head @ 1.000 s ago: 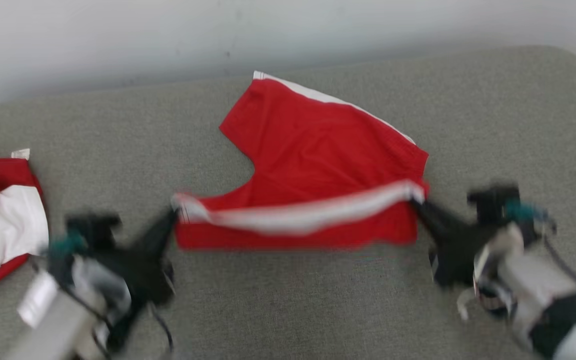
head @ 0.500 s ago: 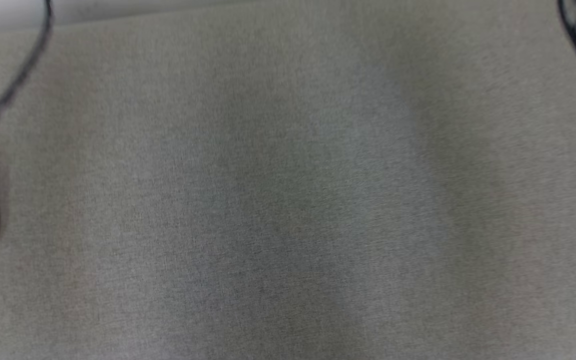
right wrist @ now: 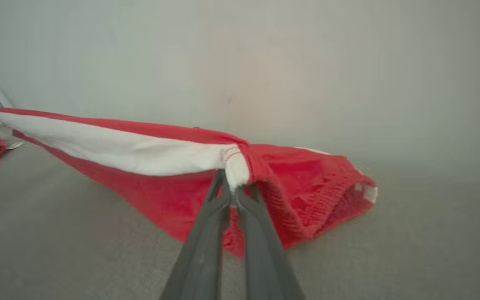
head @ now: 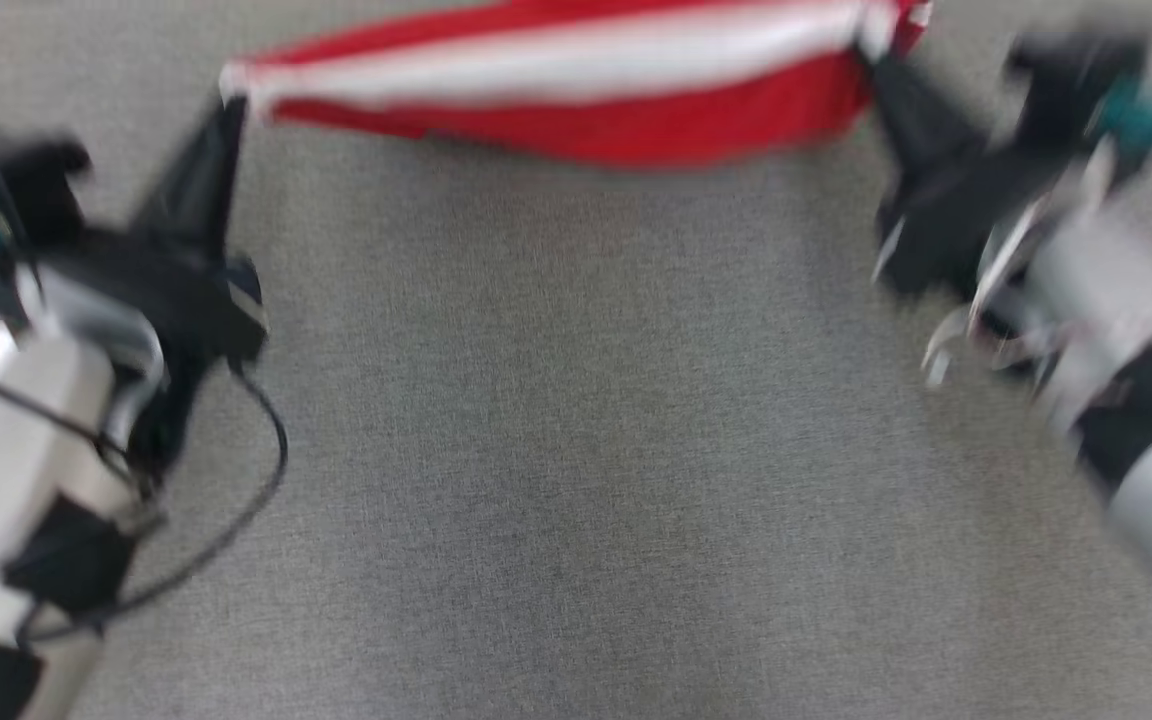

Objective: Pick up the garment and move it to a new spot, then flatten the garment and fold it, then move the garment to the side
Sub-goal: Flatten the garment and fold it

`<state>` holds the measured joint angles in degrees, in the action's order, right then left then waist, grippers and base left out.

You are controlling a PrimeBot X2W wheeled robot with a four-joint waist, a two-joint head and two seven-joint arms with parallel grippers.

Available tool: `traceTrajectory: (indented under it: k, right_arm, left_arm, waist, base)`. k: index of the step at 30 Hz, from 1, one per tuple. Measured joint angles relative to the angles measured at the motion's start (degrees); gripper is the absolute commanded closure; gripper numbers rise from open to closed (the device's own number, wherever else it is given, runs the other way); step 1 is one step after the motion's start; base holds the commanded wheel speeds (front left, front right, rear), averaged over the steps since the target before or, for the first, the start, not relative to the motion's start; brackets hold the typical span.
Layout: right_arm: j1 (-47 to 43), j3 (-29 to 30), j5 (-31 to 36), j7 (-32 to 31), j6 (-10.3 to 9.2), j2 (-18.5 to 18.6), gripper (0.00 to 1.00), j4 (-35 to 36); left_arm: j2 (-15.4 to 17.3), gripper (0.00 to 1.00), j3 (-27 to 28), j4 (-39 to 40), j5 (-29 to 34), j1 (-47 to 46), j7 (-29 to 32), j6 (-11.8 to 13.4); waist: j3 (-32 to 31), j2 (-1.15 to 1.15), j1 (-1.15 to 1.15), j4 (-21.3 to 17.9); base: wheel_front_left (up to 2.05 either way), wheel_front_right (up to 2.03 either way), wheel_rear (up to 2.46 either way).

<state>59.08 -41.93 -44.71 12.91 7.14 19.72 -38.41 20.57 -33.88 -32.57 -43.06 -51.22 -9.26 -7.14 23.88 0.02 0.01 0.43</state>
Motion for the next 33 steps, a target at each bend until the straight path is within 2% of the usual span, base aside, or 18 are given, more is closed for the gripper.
traceTrajectory:
  k: [5,8,15,21,33]
  right_arm:
    - [-13.58,-5.06,-6.65,0.22,0.0,0.13,1.0,3.9]
    - [-19.58,-5.58,-9.85,0.56,0.0,0.99,1.0,5.64]
    - [-23.84,-6.83,-12.61,0.76,0.0,5.34,1.0,8.67]
    - [-28.64,-7.84,-14.77,0.79,0.01,9.36,1.0,9.34]
    - [-37.86,-11.69,-16.35,1.07,0.0,9.75,1.0,12.27]
  left_arm:
    - [0.11,1.0,-1.92,-0.51,-0.77,8.31,-2.25,-0.01]
    - [-0.02,1.0,-3.03,-1.14,-0.86,12.92,-2.96,-0.01]
    - [-0.48,1.0,-4.64,-1.25,-1.41,21.46,-3.93,-0.01]
    - [-2.89,1.0,-7.57,-1.04,-0.63,26.83,-4.17,-0.02]
    - [-1.97,1.0,-10.51,-0.03,1.66,37.21,-4.42,1.35]
  waist:
    - [-3.02,-0.01,-0.02,-0.19]
    - [-5.15,-0.01,-0.02,-0.28]
    - [-10.63,-0.02,-0.02,-0.63]
    - [-15.55,-0.02,-0.03,-0.81]
    - [-23.77,-0.03,-0.03,0.7]
  base:
    - [0.0,0.0,0.0]
    - [0.0,0.0,0.0]
    - [0.0,0.0,0.0]
    - [0.0,0.0,0.0]
    - [0.0,0.0,0.0]
